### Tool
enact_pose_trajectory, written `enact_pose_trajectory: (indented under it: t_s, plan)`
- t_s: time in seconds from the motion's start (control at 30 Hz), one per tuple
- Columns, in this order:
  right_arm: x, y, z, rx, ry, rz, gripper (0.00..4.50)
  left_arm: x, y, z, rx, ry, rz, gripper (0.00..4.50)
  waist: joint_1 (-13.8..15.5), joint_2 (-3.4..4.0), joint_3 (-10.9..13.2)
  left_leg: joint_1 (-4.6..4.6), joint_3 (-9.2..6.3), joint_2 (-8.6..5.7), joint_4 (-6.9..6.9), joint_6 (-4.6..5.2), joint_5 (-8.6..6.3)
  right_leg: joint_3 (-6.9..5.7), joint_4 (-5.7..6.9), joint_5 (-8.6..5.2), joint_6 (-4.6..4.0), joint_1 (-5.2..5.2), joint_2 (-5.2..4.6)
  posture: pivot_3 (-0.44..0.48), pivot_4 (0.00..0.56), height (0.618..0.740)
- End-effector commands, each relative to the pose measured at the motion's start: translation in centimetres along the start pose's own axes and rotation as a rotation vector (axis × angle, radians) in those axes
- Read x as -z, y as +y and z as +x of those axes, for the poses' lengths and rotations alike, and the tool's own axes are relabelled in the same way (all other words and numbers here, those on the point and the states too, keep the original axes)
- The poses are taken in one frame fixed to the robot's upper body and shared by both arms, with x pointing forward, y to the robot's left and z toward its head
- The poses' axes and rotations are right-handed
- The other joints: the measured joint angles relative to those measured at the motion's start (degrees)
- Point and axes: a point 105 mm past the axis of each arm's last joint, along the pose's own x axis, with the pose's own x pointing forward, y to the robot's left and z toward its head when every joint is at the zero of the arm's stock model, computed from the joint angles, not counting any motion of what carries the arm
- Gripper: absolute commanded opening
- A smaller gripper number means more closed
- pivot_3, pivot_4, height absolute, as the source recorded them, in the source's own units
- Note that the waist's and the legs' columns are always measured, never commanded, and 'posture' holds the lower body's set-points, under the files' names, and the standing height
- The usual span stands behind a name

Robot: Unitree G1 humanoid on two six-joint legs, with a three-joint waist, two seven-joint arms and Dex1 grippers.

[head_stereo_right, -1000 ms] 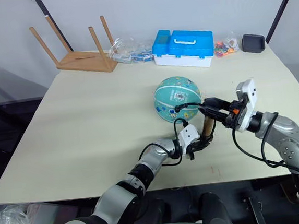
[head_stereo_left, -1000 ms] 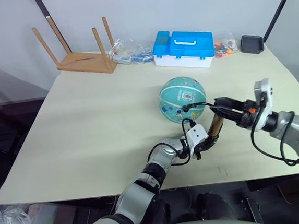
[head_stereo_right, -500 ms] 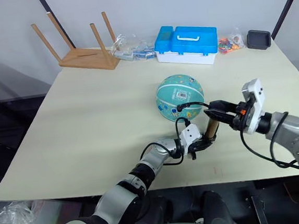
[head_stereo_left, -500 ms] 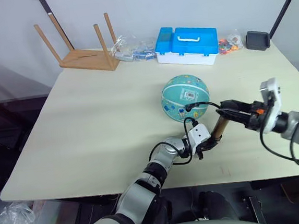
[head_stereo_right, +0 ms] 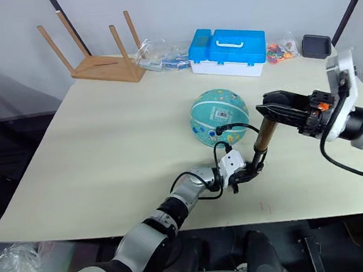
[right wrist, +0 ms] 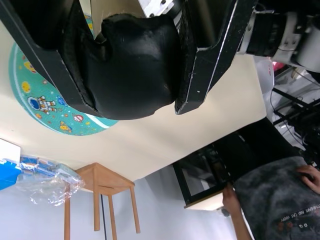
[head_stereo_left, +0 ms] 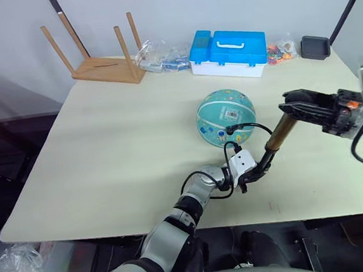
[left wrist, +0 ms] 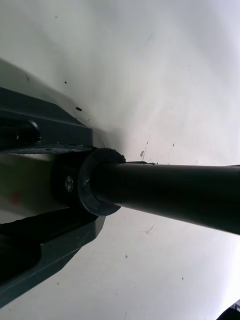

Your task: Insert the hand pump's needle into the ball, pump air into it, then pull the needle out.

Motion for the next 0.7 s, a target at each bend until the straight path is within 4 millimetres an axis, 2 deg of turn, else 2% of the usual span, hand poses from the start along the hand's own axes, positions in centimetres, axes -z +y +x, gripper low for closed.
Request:
enact_pose_trajectory:
  t_s: [0.03,0.13,0.27,0.4,0.5,0.7]
  plan:
    - [5.4,-1.8,0.7,0.063,0.128,0.064,1.67,3.4,-1.0,-0.8,0.008,0.104,-0.079,1.04,-0.34,-0.16,-0.14,0.06,0.0,0.0,0.0,0.0,0.0,0.0,0.01,0.0,0.0,0.04,0.0,0.0,0.15,0.74]
    - [8.8,-2.7,1.1,0.097,0.191,0.066,1.67,3.5,-1.0,-0.9,0.001,0.103,-0.084,1.04,-0.57,-0.28,-0.21,0.7,0.04,0.05,-0.06,0.0,-0.01,0.03,0.0,-0.14,0.2,0.58,0.04,0.0,0.15,0.74]
    - [13.0,-2.9,1.3,0.094,0.25,0.099,1.67,3.6,-0.8,-1.1,-0.013,0.101,-0.086,1.04,-0.65,-0.44,-0.37,0.94,0.03,0.22,-0.08,-0.01,-0.02,0.0,-0.03,-0.2,0.27,0.79,0.16,0.0,0.15,0.74]
    - [15.9,-3.0,1.5,0.089,0.29,0.132,1.67,3.5,-0.6,-1.2,-0.022,0.098,-0.089,1.04,-0.77,-0.44,-0.55,0.99,0.03,0.26,-0.08,-0.02,-0.01,0.01,0.01,-0.18,0.25,0.8,0.22,0.0,0.15,0.74]
    - [16.7,-2.9,1.7,0.08,0.301,0.13,1.67,3.3,-0.3,-1.3,-0.029,0.092,-0.088,1.04,-0.81,-0.49,-0.73,1.04,0.05,0.26,-0.08,-0.02,-0.01,0.05,0.02,-0.17,0.24,0.81,0.23,0.0,0.15,0.74]
    - [15.6,-3.1,1.7,0.091,0.265,0.116,1.67,3.0,0.0,-1.3,-0.038,0.087,-0.089,1.04,-0.82,-0.49,-0.73,1.1,0.03,0.32,-0.09,-0.03,-0.01,0.05,0.02,-0.18,0.23,0.82,0.27,0.0,0.15,0.74]
